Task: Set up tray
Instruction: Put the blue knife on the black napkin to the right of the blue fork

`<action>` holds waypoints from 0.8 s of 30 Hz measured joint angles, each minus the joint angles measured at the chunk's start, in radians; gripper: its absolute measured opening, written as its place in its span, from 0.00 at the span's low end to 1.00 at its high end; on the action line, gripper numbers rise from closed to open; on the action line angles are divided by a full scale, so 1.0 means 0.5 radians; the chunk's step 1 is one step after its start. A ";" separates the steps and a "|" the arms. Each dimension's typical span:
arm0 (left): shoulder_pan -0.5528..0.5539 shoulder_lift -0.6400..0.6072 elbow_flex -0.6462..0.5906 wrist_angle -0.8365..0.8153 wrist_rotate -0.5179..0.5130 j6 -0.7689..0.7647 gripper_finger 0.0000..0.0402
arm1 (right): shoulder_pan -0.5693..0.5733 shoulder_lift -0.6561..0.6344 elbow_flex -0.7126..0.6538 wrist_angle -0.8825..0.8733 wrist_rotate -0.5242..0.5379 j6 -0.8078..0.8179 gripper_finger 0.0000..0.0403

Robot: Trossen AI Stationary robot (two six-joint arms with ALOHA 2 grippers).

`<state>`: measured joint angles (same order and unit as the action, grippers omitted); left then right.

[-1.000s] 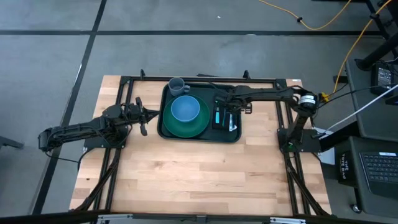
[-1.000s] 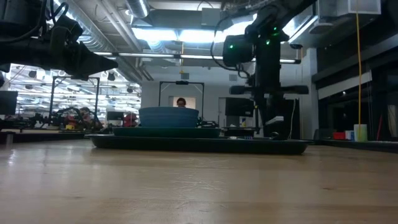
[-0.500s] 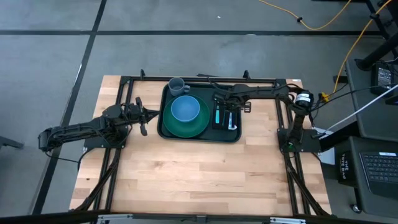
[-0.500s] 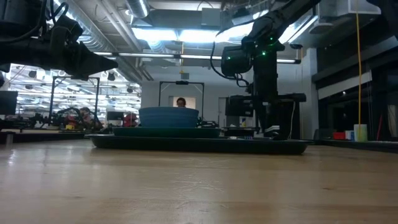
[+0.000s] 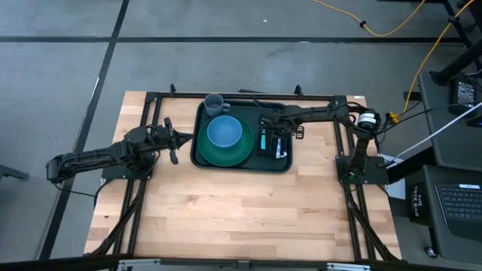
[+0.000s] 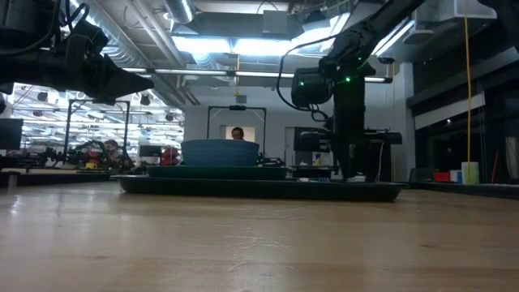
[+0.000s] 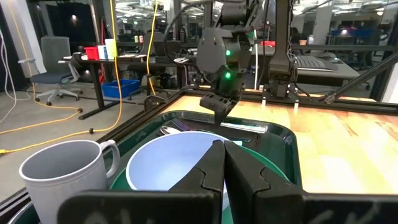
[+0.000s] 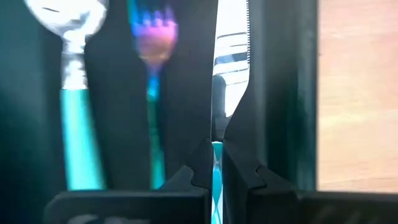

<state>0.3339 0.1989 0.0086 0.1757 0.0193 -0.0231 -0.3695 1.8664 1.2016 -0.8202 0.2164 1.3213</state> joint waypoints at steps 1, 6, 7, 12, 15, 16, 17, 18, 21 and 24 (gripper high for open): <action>0.000 0.000 0.000 -0.001 0.000 0.000 0.01 | 0.000 0.000 -0.017 -0.004 0.000 0.012 0.04; -0.001 0.000 0.000 -0.001 0.000 0.000 0.01 | 0.000 -0.001 -0.064 0.012 0.000 0.022 0.05; 0.000 0.000 0.000 -0.001 0.000 0.000 0.01 | 0.000 -0.001 -0.064 0.016 0.001 0.023 0.05; 0.000 0.000 0.000 -0.001 0.000 0.000 0.01 | 0.000 -0.002 -0.064 0.093 0.001 0.017 0.07; 0.000 0.000 0.000 -0.001 0.000 0.000 0.01 | 0.000 -0.002 -0.064 0.094 0.004 0.013 0.04; -0.001 0.000 0.000 0.000 0.000 0.000 0.01 | 0.000 -0.002 -0.064 0.095 0.009 0.013 0.04; 0.000 0.000 0.000 -0.001 0.000 0.000 0.01 | 0.000 -0.002 -0.064 0.095 0.018 0.013 0.04; -0.001 0.000 0.000 -0.001 0.000 0.000 0.01 | 0.000 -0.002 -0.064 0.095 0.024 0.013 0.04; 0.000 0.000 0.000 0.000 0.000 0.000 0.01 | 0.000 -0.002 -0.064 0.095 0.024 0.013 0.05; -0.001 0.000 0.000 0.000 0.000 0.000 0.01 | 0.000 -0.002 -0.064 0.102 0.024 0.013 0.06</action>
<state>0.3337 0.1989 0.0086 0.1757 0.0193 -0.0231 -0.3695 1.8656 1.1694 -0.7691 0.2283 1.3277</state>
